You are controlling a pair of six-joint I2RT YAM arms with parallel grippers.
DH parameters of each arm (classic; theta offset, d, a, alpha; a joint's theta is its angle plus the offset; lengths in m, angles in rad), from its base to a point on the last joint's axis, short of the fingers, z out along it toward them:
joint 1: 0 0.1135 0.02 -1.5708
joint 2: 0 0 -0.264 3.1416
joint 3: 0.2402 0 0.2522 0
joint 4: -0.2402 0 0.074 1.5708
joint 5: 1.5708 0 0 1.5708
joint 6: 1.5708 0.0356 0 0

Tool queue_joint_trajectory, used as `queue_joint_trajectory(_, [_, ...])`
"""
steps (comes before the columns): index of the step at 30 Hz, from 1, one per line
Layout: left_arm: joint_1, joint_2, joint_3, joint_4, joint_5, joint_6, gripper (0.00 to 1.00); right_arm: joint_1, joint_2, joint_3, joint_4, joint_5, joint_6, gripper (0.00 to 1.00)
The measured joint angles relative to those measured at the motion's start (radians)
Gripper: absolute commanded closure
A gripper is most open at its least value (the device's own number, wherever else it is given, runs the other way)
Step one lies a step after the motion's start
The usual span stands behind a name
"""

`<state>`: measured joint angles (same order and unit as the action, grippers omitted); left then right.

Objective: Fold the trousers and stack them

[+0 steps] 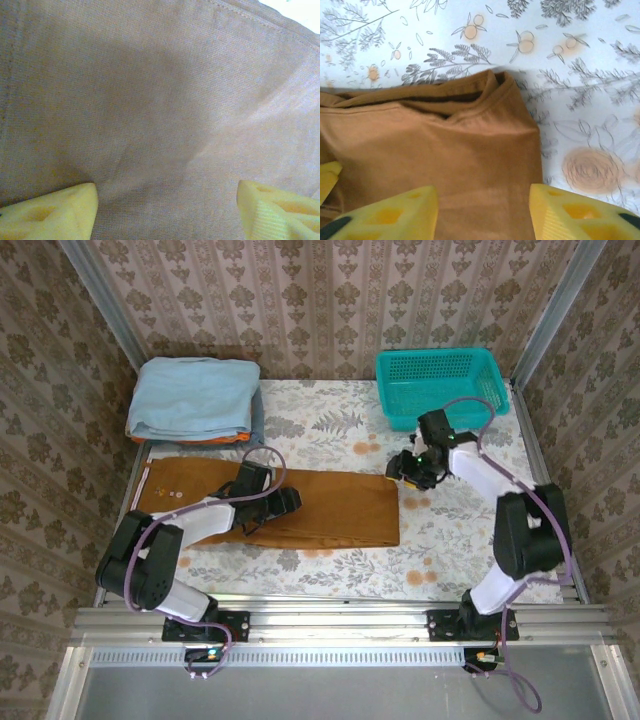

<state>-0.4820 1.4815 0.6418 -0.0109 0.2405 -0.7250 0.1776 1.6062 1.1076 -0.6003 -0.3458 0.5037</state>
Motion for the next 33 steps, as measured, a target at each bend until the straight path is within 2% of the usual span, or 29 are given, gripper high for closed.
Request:
queue_joint_trajectory(3, [0.0, 0.0, 0.001, -0.005, 0.006, 0.004, 0.26, -0.005, -0.033, -0.101, 0.023, -0.027, -0.003, 0.4])
queue_joint_trajectory(7, [0.001, 0.0, 0.002, -0.009, 0.011, 0.011, 0.26, -0.005, 0.012, -0.19, 0.055, -0.09, 0.002, 0.4])
queue_joint_trajectory(12, [0.001, 0.0, 0.003, -0.01, 0.011, 0.011, 0.26, 0.001, 0.072, -0.229, 0.121, -0.142, 0.026, 0.47])
queue_joint_trajectory(17, [0.001, 0.0, 0.003, -0.01, 0.012, 0.011, 0.26, 0.0, 0.066, -0.261, 0.152, -0.125, 0.066, 0.83])
queue_joint_trajectory(19, [0.001, 0.0, 0.003, -0.011, 0.014, 0.011, 0.26, -0.005, 0.057, -0.288, 0.193, -0.138, 0.087, 0.94])
queue_joint_trajectory(22, [0.001, 0.0, 0.003, -0.013, 0.014, 0.011, 0.26, 0.008, 0.051, -0.319, 0.272, -0.195, 0.117, 1.0])
queue_joint_trajectory(28, [0.001, 0.0, 0.003, -0.013, 0.014, 0.011, 0.26, -0.028, -0.043, -0.344, 0.297, -0.261, 0.137, 0.99])
queue_joint_trajectory(29, [0.001, 0.0, 0.003, -0.013, 0.014, 0.011, 0.26, -0.032, -0.068, -0.344, 0.291, -0.264, 0.136, 0.86])
queue_joint_trajectory(30, [0.001, 0.0, 0.003, -0.014, 0.014, 0.011, 0.26, -0.036, -0.091, -0.343, 0.279, -0.264, 0.133, 0.67])
queue_joint_trajectory(31, [0.001, 0.0, 0.003, -0.014, 0.014, 0.011, 0.26, -0.038, -0.107, -0.342, 0.267, -0.262, 0.127, 0.57])
queue_joint_trajectory(33, [0.001, 0.0, 0.003, -0.015, 0.014, 0.011, 0.26, -0.039, -0.13, -0.338, 0.233, -0.242, 0.111, 0.5])
